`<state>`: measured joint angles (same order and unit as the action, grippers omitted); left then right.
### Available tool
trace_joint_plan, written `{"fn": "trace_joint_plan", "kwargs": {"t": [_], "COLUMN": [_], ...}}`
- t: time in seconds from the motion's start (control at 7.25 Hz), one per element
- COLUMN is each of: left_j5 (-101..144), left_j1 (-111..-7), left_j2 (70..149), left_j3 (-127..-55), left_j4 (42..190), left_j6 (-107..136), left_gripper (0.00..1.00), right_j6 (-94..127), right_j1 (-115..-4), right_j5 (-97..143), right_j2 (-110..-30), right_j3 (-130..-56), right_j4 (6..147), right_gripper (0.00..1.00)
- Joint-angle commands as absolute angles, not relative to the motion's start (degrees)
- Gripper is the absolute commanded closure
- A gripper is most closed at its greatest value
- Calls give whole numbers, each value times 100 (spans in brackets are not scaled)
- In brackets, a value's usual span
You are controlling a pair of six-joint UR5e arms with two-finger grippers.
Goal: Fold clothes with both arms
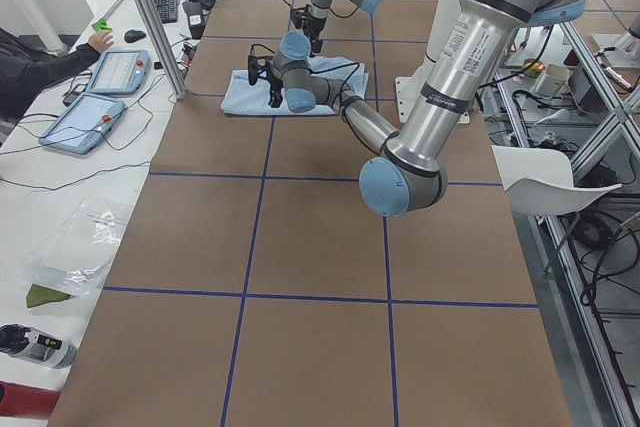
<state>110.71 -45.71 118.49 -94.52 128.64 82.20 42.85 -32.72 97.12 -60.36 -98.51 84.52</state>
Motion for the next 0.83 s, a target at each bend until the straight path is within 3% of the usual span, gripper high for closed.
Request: {"fn": "trace_joint_plan", "kwargs": {"t": [0.0,0.41,0.69], "left_j5": [11057,10934,10934], "left_j1": [-4579,-4579,-4579], "left_j2": [11856,11918,11935], "left_j3": [-9466,-9536,-9554], "left_j4": [12876,12876,12876], "left_j6": [8209,8200,8200], "left_gripper": [0,0,0], "right_j6": [4254,4245,4201], "right_j1": [-3261,-3261,-3313], "right_j5": [9712,9721,9878], "right_j2": [-5968,-5460,-5528], "right_j3": [-9405,-8782,-8780], "right_j4": [8024,8024,8033], "right_gripper": [0,0,0]}}
